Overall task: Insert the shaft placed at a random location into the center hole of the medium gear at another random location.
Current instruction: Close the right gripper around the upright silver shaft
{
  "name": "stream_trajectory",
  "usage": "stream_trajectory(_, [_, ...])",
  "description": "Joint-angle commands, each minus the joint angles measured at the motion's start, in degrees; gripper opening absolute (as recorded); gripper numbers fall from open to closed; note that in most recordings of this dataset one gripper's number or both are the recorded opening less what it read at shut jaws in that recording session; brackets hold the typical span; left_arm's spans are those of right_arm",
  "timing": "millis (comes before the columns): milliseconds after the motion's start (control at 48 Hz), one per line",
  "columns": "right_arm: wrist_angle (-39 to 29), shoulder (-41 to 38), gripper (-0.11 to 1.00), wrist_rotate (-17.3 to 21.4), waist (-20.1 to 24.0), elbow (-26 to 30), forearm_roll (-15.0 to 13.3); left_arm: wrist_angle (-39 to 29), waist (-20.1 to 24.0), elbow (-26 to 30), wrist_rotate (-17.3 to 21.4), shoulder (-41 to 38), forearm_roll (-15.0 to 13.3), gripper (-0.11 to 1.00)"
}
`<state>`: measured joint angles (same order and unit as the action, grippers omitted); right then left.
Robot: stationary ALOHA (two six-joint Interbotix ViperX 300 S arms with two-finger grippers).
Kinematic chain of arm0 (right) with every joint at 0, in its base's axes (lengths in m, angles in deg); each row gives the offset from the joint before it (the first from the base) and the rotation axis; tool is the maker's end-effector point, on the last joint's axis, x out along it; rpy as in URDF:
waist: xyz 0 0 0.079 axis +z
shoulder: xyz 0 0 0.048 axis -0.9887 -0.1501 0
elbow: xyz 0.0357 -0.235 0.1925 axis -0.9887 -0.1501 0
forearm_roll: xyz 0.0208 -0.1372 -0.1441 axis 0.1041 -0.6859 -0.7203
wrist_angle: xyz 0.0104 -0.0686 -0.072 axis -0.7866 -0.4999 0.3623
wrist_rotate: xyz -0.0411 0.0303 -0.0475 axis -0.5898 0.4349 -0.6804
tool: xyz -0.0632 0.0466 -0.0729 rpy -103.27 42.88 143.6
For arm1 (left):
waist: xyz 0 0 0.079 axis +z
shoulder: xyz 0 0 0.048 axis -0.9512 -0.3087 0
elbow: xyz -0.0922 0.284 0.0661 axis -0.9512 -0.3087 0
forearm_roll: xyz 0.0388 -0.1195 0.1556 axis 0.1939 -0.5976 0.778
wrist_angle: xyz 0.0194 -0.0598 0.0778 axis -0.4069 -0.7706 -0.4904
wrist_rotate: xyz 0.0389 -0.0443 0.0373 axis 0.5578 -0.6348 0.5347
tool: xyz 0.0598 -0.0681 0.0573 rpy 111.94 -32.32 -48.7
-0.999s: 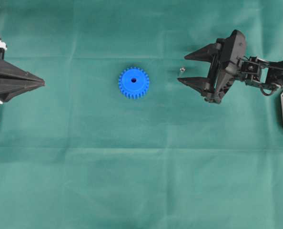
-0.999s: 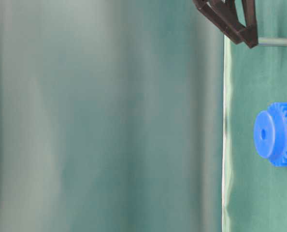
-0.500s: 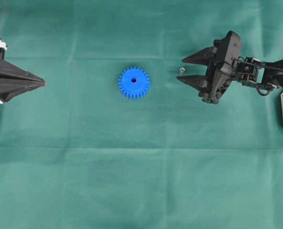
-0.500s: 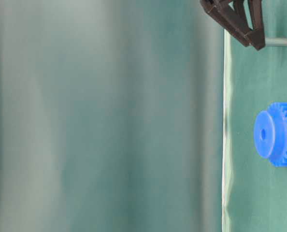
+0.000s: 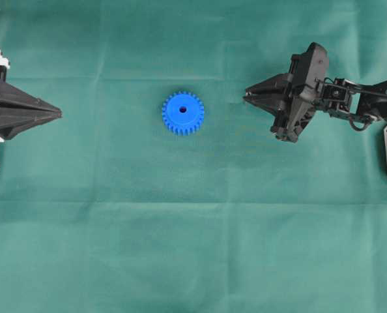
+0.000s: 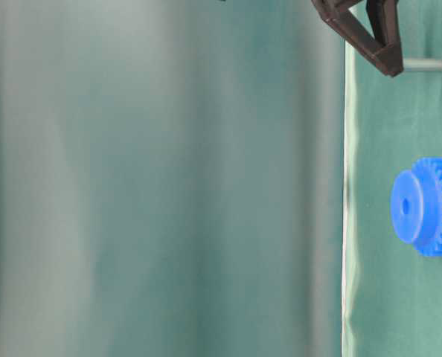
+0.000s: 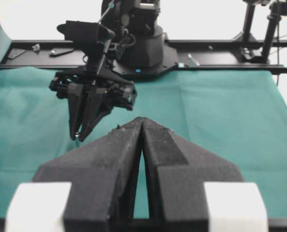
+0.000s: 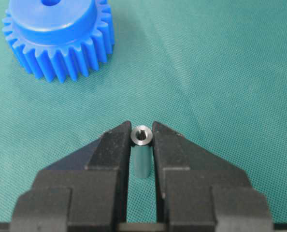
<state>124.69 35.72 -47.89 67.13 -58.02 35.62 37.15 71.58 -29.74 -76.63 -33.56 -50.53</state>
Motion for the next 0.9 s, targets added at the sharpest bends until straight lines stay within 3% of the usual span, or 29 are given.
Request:
stream_trajectory(0, [0.0, 1.05, 0.13, 0.35, -0.26, 0.97, 0.18, 0.18, 0.18, 1.23, -0.18, -0.18, 0.09, 0.0])
stream_trajectory(125, [-2.29, 4.48, 0.13, 0.35, -0.26, 1.14, 0.18, 0.09, 0.18, 1.14, -0.18, -0.09, 0.09, 0.0])
stream_trajectory(437, [-16.52, 17.31, 0.13, 0.09, -0.26, 3.25, 0.0, 0.09, 0.09, 1.23, -0.18, -0.09, 0.09, 0.0])
stream_trajectory(874, [-18.54, 18.02, 0.13, 0.0, -0.26, 3.87, 0.0, 0.09, 0.09, 1.23, -0.18, -0.09, 0.09, 0.0])
